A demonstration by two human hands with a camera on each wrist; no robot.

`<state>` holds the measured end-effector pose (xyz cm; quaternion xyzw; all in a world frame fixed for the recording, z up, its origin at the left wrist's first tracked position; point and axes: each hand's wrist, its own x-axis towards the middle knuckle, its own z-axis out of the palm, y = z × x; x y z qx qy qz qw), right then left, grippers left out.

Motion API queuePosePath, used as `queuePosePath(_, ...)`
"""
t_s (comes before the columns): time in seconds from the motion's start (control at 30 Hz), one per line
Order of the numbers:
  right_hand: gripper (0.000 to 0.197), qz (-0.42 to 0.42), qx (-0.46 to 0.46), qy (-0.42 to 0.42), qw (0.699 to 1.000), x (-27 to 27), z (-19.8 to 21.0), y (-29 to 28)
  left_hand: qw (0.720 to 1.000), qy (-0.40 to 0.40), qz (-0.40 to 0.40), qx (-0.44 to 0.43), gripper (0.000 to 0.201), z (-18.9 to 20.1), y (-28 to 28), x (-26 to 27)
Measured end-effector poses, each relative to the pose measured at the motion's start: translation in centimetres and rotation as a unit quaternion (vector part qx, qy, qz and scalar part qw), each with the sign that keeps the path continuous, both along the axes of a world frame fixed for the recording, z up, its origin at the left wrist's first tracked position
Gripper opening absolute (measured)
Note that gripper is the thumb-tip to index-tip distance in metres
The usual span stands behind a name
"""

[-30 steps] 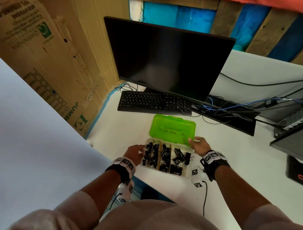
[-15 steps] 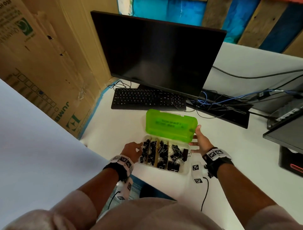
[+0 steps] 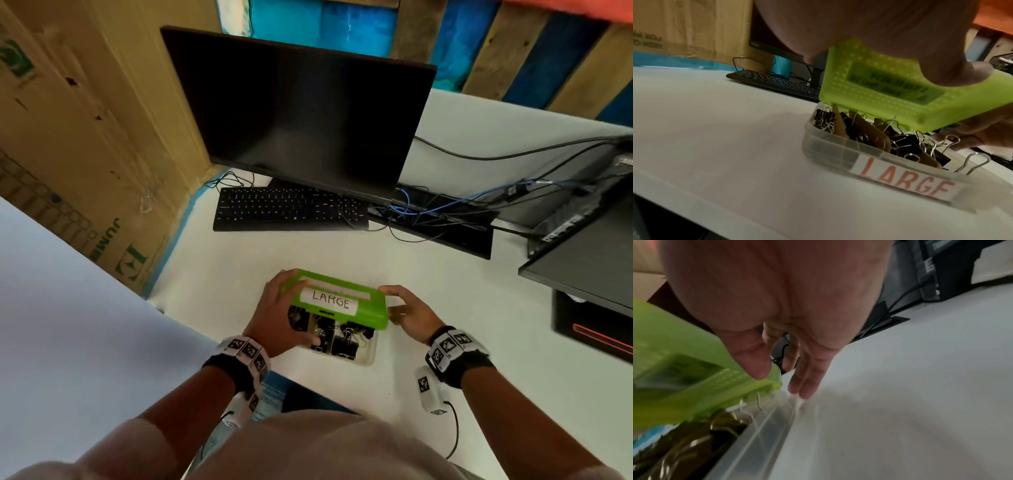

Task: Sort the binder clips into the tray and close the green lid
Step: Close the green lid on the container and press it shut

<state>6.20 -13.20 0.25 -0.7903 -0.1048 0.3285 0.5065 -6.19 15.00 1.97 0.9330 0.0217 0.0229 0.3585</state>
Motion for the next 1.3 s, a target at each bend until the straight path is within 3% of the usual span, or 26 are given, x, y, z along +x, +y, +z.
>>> queuePosePath(0.1, 0.086, 0.058, -0.07, -0.088, 0.992, -1.4, -0.6, -0.2, 0.991, -0.025, -0.052, 0.121, 0.089, -0.5, 0.2, -0.4)
queuePosePath(0.2, 0.122, 0.145, -0.108, -0.143, 0.973, -2.8, -1.6, -0.4, 0.956, -0.045, -0.146, 0.25, 0.075, -1.1, -0.3, -1.1)
queuePosePath(0.27, 0.128, 0.196, -0.125, -0.158, 0.96, -3.2, -1.7, -0.4, 0.93, -0.057, -0.205, 0.3, 0.074, -1.6, -1.2, -1.7)
queuePosePath(0.37, 0.125, 0.228, -0.165, -0.172, 0.944, -3.0, -1.7, -0.6, 0.918, -0.053, -0.243, 0.311, 0.08, -2.0, -3.1, -1.7)
queuePosePath(0.47, 0.121, 0.183, -0.156, -0.14, 0.961, -3.2, -2.0, -0.5, 0.926, -0.017, -0.23, 0.3, 0.08, -1.9, -5.1, -1.0)
queuePosePath(0.53, 0.091, 0.088, -0.091, -0.099, 0.987, -3.6, -2.2, -0.6, 0.94, 0.002, -0.199, 0.277, 0.07, -1.7, -6.0, -0.5)
queuePosePath(0.6, 0.043, -0.029, -0.079, -0.093, 0.992, -3.7, -2.1, -0.7, 0.95, 0.011, -0.174, 0.26, 0.062, -1.6, -6.6, -0.1)
queuePosePath(0.63, 0.031, -0.068, -0.092, -0.093, 0.989, -3.6, -2.1, -0.7, 0.95, 0.012, -0.173, 0.259, 0.06, -1.5, -6.8, 0.1)
queuePosePath(0.77, 0.018, -0.1, -0.078, -0.016, 0.992, -3.6, -1.5, -0.3, 0.943, 0.028, -0.189, 0.271, 0.061, -1.7, -7.1, 0.4)
queuePosePath(0.83, 0.018, -0.144, -0.04, 0.067, 0.987, -3.5, -1.2, 0.2, 0.945, 0.038, -0.187, 0.266, 0.062, -1.6, -7.3, 0.5)
queuePosePath(0.93, 0.032, -0.21, 0.03, 0.16, 0.964, -3.6, -0.6, 0.6, 0.945, 0.027, -0.189, 0.264, 0.061, -1.7, -7.5, 0.7)
queuePosePath(1.2, 0.058, -0.236, 0.077, 0.245, 0.937, -2.9, 0.3, 0.3, 0.94, -0.016, -0.217, 0.264, 0.056, -1.3, -7.1, 1.5)
queuePosePath(1.3, 0.055, -0.226, 0.09, 0.26, 0.934, -2.9, 0.8, 0.6, 0.941, -0.021, -0.211, 0.263, 0.057, -1.5, -7.2, 1.4)
